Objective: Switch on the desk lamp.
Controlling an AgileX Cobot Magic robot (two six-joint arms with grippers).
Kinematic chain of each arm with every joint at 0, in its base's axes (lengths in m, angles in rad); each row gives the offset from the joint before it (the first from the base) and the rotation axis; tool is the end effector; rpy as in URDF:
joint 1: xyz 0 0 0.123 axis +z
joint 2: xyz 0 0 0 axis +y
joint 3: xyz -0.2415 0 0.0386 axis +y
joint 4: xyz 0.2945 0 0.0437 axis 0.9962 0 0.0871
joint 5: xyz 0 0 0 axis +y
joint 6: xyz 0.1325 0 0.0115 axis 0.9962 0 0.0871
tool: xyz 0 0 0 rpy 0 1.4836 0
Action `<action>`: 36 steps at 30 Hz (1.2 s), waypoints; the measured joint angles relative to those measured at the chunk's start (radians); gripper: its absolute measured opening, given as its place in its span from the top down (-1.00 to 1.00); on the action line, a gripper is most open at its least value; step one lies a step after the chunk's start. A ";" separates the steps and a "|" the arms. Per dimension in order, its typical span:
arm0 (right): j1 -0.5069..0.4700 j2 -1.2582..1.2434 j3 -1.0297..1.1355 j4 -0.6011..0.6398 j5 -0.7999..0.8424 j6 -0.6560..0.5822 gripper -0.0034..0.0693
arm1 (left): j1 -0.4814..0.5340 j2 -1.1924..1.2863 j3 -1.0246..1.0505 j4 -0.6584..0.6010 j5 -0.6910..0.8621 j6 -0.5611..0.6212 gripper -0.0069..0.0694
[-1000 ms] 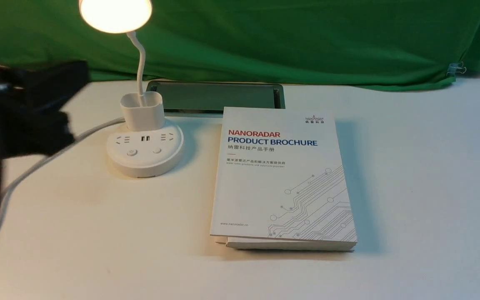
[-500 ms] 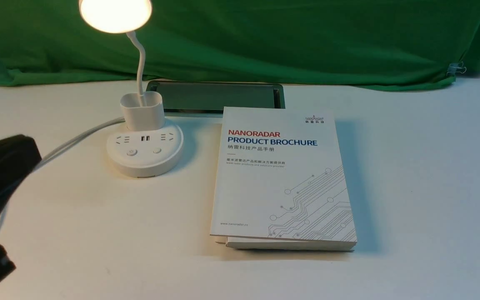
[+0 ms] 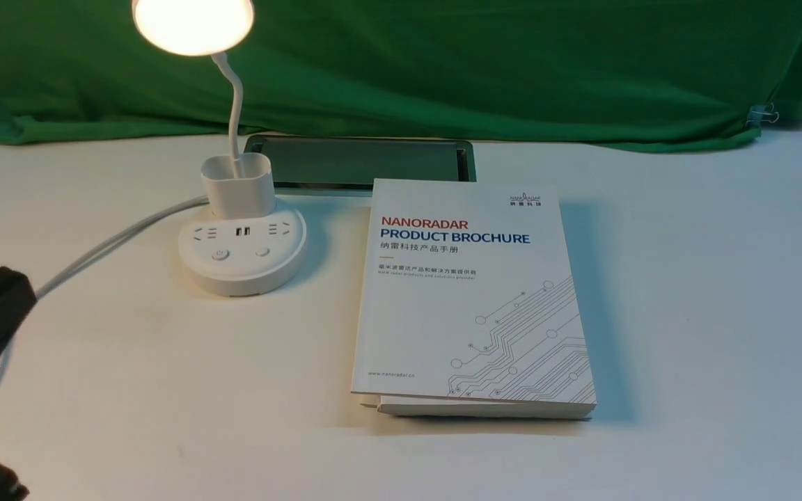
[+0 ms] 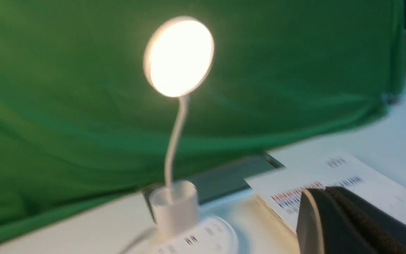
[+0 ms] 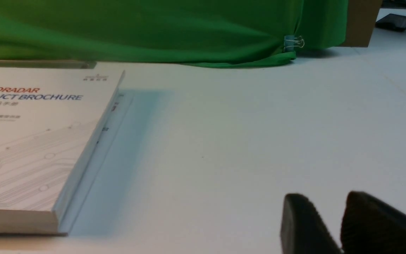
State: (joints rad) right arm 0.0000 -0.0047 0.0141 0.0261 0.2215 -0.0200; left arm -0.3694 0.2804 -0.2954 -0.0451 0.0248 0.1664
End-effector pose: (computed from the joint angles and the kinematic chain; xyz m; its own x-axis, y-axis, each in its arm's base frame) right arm 0.1848 0.0008 0.1823 -0.1432 0.0055 -0.9897 -0.0049 1.0000 0.0062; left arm 0.1911 -0.0742 0.2852 0.1154 0.0851 -0.9897 0.3507 0.9287 0.1207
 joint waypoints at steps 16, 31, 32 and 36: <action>0.000 0.000 -0.001 0.000 0.000 0.000 0.24 | 0.346 -0.280 0.299 0.013 0.034 -0.122 0.76; 0.000 0.000 -0.001 0.000 0.000 0.000 0.24 | 0.347 -0.283 0.300 -0.001 0.211 -0.142 0.76; 0.000 0.000 -0.001 0.000 0.000 0.000 0.24 | 0.347 -0.283 0.300 -0.003 0.212 -0.142 0.76; 0.000 0.000 -0.001 0.000 0.000 0.000 0.24 | 0.347 -0.283 0.300 -0.010 0.223 -0.142 0.76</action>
State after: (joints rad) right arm 0.0000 -0.0047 0.0130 0.0261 0.2214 -0.0200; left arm -0.0225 -0.0024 0.0047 -0.0546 0.2482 0.0248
